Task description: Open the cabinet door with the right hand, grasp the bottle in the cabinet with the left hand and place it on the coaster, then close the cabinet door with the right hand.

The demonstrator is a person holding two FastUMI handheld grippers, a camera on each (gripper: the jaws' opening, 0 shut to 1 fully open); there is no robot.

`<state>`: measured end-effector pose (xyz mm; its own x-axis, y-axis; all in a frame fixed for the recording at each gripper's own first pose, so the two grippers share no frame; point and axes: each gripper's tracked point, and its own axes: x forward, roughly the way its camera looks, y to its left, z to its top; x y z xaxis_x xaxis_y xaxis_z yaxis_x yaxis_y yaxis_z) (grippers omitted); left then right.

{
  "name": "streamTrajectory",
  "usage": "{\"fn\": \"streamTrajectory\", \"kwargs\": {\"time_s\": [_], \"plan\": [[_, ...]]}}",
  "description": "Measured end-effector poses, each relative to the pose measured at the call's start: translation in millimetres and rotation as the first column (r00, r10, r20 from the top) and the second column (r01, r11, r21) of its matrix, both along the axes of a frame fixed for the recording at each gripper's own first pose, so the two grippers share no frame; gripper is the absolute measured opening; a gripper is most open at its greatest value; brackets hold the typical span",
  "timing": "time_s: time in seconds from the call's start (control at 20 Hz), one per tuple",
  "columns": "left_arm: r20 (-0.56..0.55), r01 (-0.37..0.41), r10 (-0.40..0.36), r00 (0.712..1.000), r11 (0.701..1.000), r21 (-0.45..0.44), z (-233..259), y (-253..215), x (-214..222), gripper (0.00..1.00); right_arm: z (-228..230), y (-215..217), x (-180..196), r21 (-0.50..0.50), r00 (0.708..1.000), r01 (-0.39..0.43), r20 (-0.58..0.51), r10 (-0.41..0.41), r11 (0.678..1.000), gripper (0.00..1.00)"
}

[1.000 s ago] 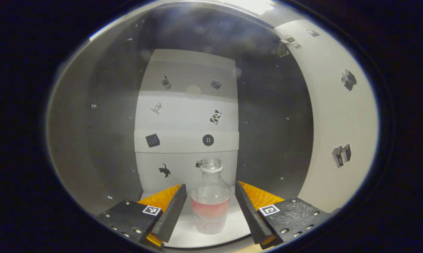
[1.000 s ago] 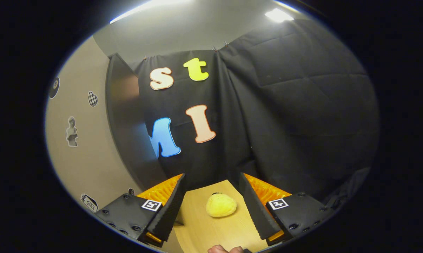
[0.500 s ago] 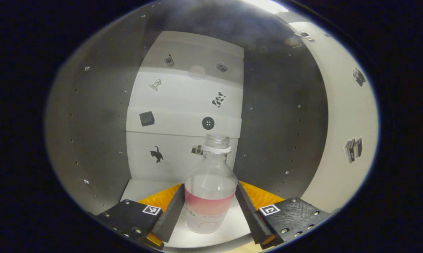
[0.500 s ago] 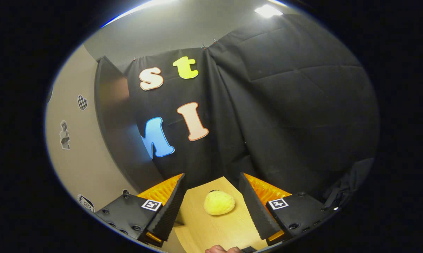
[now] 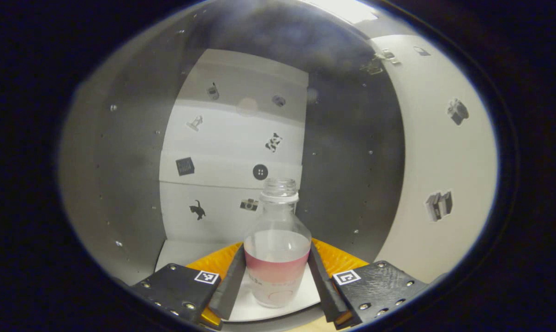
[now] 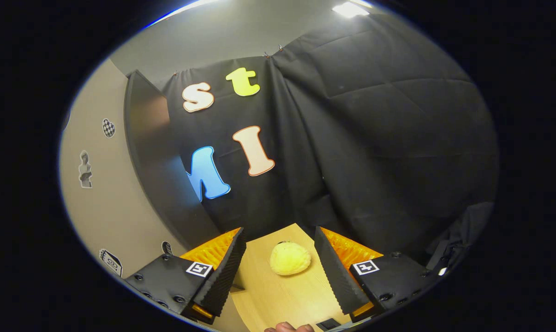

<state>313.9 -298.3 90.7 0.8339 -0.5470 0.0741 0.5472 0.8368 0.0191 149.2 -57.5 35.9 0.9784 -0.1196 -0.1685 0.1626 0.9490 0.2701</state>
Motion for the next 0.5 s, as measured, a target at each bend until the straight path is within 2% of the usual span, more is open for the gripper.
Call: {"fn": "streamTrajectory", "kwargs": {"time_s": [0.05, 0.15, 0.25, 0.5], "plan": [[0.012, 0.008, -0.008, 1.0, 1.0, 0.01, 4, 1, -8, 0.77, 0, 2, 0, 0.002, 1.0, -0.002, 0.002, 0.002, 1.0, 0.95], [0.035, 0.021, -0.022, 0.999, 1.0, 0.024, 10, 8, -26, 0.72, -1, 4, -1, 0.009, 1.0, -0.006, 0.004, 0.006, 1.0, 0.95], [0.012, 0.041, -0.041, 0.999, 0.999, 0.009, 8, 17, -50, 0.74, 4, 12, -5, 0.018, 1.0, -0.014, 0.001, 0.014, 1.0, 0.95], [0.032, 0.033, -0.034, 0.999, 0.999, 0.032, -10, 66, -107, 0.72, 16, 17, -19, -0.08, 1.0, 0.002, 0.029, 0.0, 0.997, 0.95]]}}
